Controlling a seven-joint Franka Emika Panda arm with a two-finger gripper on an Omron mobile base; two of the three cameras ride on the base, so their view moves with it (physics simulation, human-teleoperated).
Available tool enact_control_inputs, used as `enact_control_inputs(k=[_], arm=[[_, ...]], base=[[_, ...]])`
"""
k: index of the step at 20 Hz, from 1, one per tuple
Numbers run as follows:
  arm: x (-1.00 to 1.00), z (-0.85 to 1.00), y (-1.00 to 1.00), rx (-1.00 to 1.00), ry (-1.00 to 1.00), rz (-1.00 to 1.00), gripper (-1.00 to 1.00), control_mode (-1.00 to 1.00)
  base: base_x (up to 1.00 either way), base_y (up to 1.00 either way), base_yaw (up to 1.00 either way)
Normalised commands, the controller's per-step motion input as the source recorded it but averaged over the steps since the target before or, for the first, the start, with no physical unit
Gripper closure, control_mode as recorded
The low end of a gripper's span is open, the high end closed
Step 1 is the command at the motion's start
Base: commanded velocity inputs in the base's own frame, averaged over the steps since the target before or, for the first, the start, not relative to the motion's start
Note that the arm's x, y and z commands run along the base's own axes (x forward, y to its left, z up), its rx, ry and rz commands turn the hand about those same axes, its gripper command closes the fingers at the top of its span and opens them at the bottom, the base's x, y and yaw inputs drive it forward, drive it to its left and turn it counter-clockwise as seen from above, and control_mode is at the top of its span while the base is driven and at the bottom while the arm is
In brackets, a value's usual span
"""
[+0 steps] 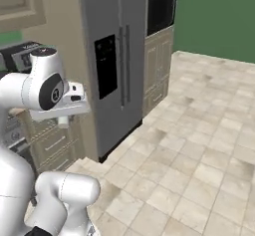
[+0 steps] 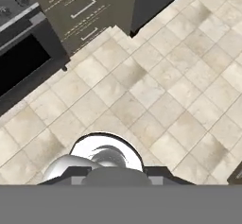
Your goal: Pick up the marshmallow and place it in the cup of hot chocolate on the dining counter.
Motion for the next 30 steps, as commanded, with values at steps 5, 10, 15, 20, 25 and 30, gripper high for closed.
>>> enact_control_inputs(k=[5,10,15,20,25,30], arm=[[0.0,0.0,0.0,0.0,0.0,0.0,1.0,1.0],[0.0,0.0,0.0,0.0,0.0,0.0,1.0,1.0],[0.0,0.0,0.0,0.0,0.0,0.0,1.0,1.0],[0.0,0.0,0.0,0.0,0.0,0.0,1.0,1.0],[0.0,0.0,0.0,0.0,0.0,0.0,1.0,1.0],[0.0,0.0,0.0,0.0,0.0,0.0,1.0,1.0]], base=[[0.38,-0.63,-0.65],[0.78,-0.1,-0.54],[0.62,0.01,-0.56],[0.3,-0.02,-0.49],[-0.01,-0.44,-0.7],[0.18,-0.77,-0.56]])
